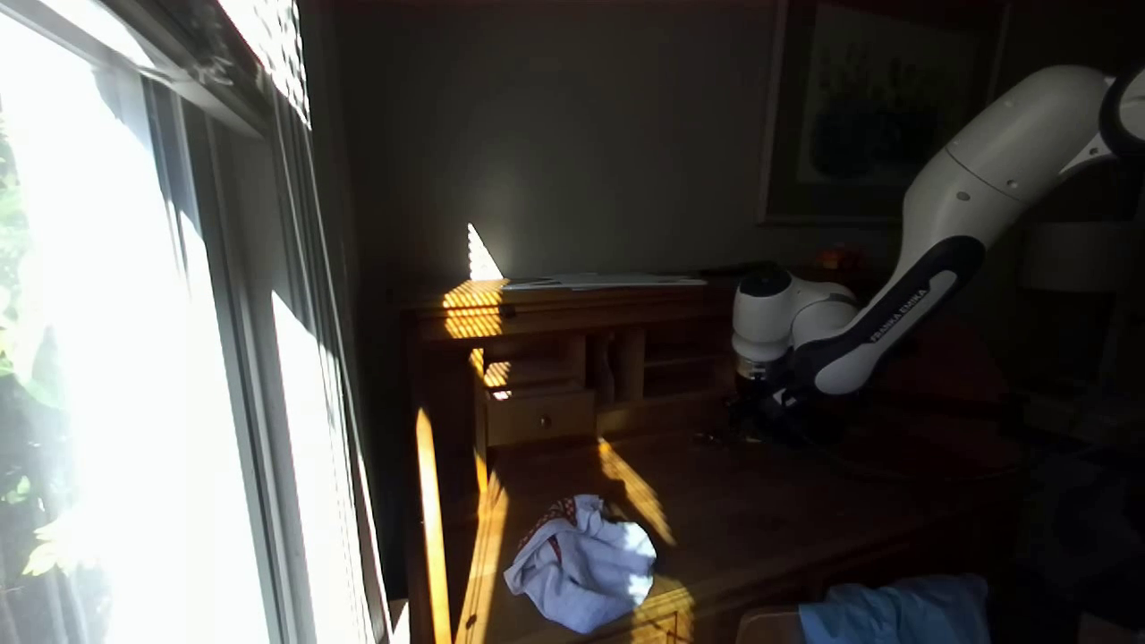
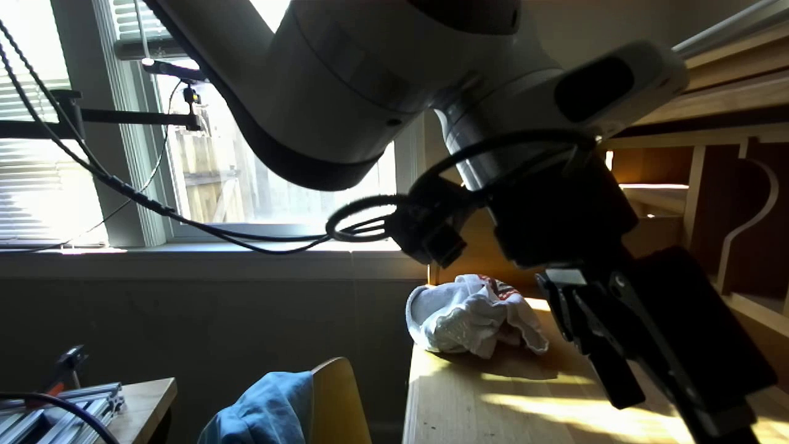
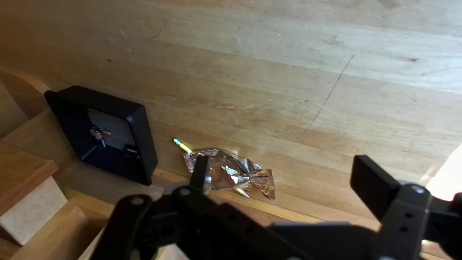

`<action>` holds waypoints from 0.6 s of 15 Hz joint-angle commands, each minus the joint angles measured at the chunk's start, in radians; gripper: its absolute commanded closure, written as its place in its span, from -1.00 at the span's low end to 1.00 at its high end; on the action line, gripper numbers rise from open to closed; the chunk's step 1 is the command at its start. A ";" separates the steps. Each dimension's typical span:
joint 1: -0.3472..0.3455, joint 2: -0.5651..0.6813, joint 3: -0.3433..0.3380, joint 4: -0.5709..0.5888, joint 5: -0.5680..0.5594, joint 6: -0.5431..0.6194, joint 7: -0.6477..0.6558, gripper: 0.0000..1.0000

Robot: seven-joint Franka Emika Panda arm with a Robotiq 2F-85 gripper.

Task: Move the wrapper forward

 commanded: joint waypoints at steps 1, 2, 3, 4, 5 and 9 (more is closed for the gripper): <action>-0.010 0.113 -0.049 0.070 -0.041 0.159 -0.028 -1.00; -0.033 0.139 -0.041 0.084 -0.047 0.208 -0.035 -1.00; -0.034 0.181 -0.063 0.119 -0.081 0.259 -0.015 -1.00; -0.034 0.213 -0.078 0.148 -0.100 0.293 0.000 -1.00; -0.027 0.253 -0.110 0.193 -0.150 0.331 0.026 -1.00; 0.008 0.372 -0.205 0.333 -0.258 0.402 0.100 -1.00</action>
